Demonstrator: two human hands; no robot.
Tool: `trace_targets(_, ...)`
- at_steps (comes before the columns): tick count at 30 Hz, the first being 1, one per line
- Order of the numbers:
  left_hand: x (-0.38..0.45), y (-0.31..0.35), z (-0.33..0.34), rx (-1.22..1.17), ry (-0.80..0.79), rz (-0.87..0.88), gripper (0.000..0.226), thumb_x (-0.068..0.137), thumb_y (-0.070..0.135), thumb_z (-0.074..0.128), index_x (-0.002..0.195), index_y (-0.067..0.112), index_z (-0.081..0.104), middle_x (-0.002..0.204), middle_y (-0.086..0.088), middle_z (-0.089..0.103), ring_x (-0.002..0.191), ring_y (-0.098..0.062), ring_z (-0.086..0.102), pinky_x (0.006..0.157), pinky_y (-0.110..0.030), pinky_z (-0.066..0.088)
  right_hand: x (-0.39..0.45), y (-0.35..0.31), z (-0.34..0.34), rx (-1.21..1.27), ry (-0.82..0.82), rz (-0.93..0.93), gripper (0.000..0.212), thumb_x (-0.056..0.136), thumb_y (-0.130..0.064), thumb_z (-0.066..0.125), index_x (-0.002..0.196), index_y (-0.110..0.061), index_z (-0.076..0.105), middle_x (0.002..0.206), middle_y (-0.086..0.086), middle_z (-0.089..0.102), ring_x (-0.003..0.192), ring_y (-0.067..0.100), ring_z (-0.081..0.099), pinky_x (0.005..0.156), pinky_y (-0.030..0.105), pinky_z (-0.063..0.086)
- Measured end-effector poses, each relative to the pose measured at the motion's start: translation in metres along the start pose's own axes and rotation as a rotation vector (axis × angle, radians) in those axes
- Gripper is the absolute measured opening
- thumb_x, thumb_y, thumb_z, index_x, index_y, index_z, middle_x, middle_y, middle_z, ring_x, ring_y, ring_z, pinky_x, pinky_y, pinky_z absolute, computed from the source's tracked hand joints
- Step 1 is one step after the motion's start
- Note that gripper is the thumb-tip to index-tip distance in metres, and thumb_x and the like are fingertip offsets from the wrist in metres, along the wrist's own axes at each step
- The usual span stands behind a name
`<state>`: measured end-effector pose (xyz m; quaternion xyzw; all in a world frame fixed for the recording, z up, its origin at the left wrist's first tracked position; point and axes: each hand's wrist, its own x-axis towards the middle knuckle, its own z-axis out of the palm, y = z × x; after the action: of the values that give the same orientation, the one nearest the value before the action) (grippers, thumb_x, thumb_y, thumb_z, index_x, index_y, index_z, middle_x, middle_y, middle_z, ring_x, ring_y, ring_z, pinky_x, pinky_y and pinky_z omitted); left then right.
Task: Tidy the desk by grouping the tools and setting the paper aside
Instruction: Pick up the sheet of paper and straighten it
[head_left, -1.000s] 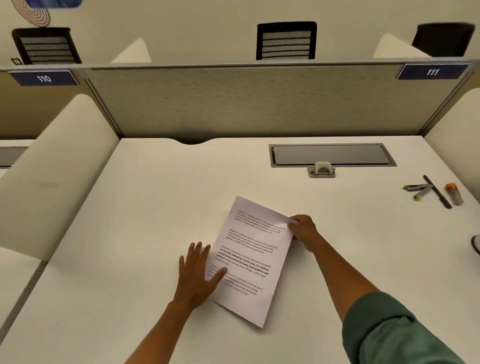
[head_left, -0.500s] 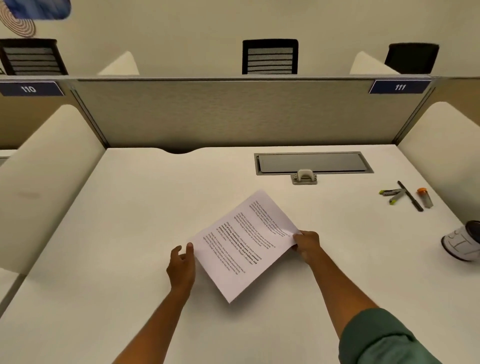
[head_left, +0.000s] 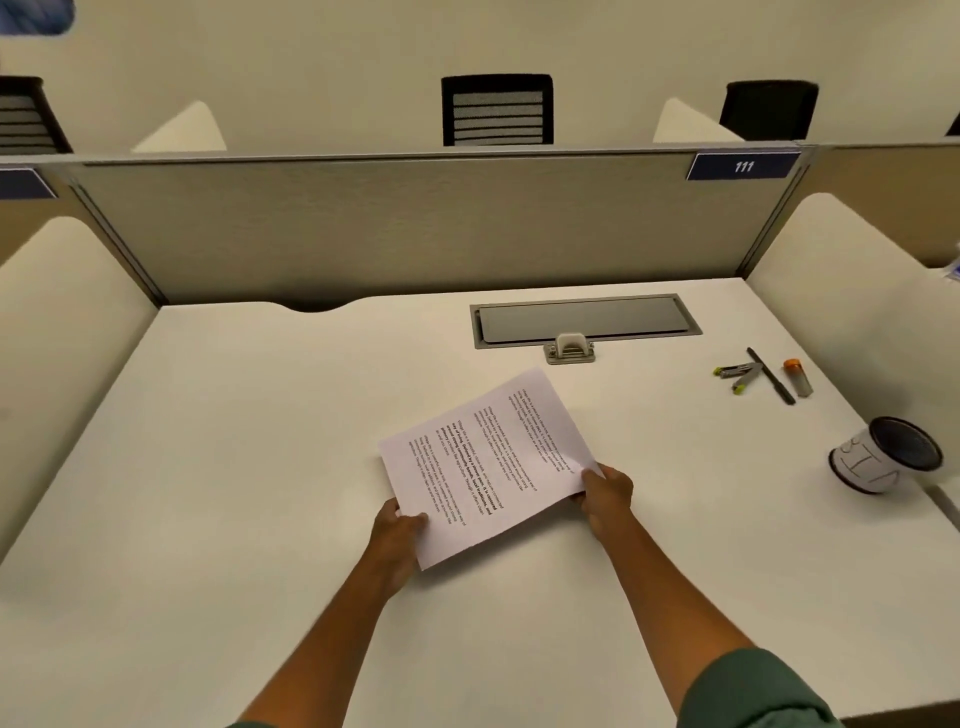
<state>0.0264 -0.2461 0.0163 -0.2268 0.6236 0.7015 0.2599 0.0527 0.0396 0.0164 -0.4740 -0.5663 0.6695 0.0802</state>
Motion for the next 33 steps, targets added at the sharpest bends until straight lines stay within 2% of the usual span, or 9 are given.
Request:
trace_targets(2,0.003,-0.003,0.006,0.061,0.029,0.002,0.039,0.091,-0.012,0.045,0.125,0.006,0.047,0.127,-0.016,0.06,0.112,-0.034,0.059,0.099,-0.05,0.048,0.001,0.004,-0.01,-0.02,-0.008,-0.015,0.024,0.085,-0.001,0.05,0.102,-0.007,0.066,0.092,0.011,0.066,0.081,0.03,0.062,0.066,0.039,0.058)
trace_targets(5,0.001,-0.005,0.014,0.145,0.029,0.039,0.04,0.089,-0.015,0.041,0.121,0.007,0.045,0.119,-0.014,0.059,0.105,-0.031,0.059,0.089,-0.041,0.05,0.009,0.014,-0.023,-0.07,-0.036,-0.019,0.026,0.084,-0.005,0.052,0.106,-0.009,0.066,0.103,0.013,0.068,0.092,0.034,0.066,0.076,0.051,0.059)
trace_targets(7,0.003,-0.005,0.018,0.21,0.014,0.076,0.043,0.087,-0.016,0.04,0.125,0.004,0.044,0.122,-0.015,0.058,0.108,-0.031,0.058,0.092,-0.041,0.049,0.014,0.019,-0.031,-0.112,-0.03,-0.023,0.029,0.083,-0.007,0.054,0.11,-0.012,0.064,0.108,0.012,0.067,0.095,0.033,0.066,0.078,0.051,0.058)
trace_targets(10,0.009,-0.002,0.023,0.318,0.01,0.108,0.045,0.087,-0.015,0.04,0.129,0.001,0.042,0.125,-0.016,0.056,0.111,-0.032,0.055,0.096,-0.043,0.048,0.01,0.02,-0.041,-0.144,-0.047,-0.027,0.035,0.082,-0.005,0.056,0.114,-0.019,0.059,0.117,0.009,0.062,0.099,0.03,0.065,0.077,0.049,0.059)
trace_targets(15,0.025,0.007,0.022,0.553,0.004,0.193,0.046,0.089,0.001,0.055,0.133,0.01,0.044,0.132,-0.018,0.056,0.116,-0.035,0.056,0.101,-0.052,0.047,-0.003,0.01,-0.058,-0.308,-0.135,-0.095,0.06,0.085,0.0,0.058,0.141,-0.015,0.041,0.127,0.008,0.053,0.1,0.029,0.062,0.063,0.033,0.061)
trace_targets(20,0.016,0.018,0.024,0.715,0.082,0.238,0.09,0.073,0.017,0.084,0.147,0.008,0.032,0.128,-0.018,0.058,0.115,-0.034,0.056,0.099,-0.042,0.046,-0.009,0.0,-0.067,-0.528,-0.245,-0.154,0.073,0.08,-0.006,0.073,0.144,-0.013,0.038,0.103,-0.005,0.057,0.078,0.019,0.06,0.059,0.03,0.057)
trace_targets(26,0.012,0.009,0.011,0.828,-0.029,0.203,0.123,0.051,0.02,0.095,0.149,0.006,0.021,0.122,-0.014,0.06,0.114,-0.031,0.056,0.095,-0.038,0.047,-0.01,-0.009,-0.074,-0.696,-0.383,-0.2,0.091,0.066,-0.01,0.084,0.144,-0.018,0.036,0.11,0.002,0.059,0.083,0.026,0.065,0.054,0.029,0.053)
trace_targets(29,0.019,0.005,0.003,1.009,-0.083,0.233,0.114,0.033,0.032,0.092,0.13,0.015,0.035,0.117,-0.005,0.057,0.109,-0.027,0.056,0.091,-0.04,0.051,-0.01,-0.01,-0.074,-0.745,-0.398,-0.233,0.082,0.063,-0.008,0.082,0.136,-0.019,0.045,0.101,0.002,0.062,0.088,0.026,0.062,0.059,0.035,0.058)
trace_targets(33,0.019,0.003,0.003,1.121,-0.082,0.29,0.089,0.042,0.017,0.088,0.118,0.014,0.042,0.111,-0.005,0.055,0.101,-0.024,0.055,0.083,-0.036,0.051,-0.012,-0.01,-0.074,-0.758,-0.385,-0.248,0.068,0.067,-0.001,0.076,0.128,-0.017,0.051,0.09,0.0,0.063,0.077,0.022,0.06,0.061,0.035,0.057)
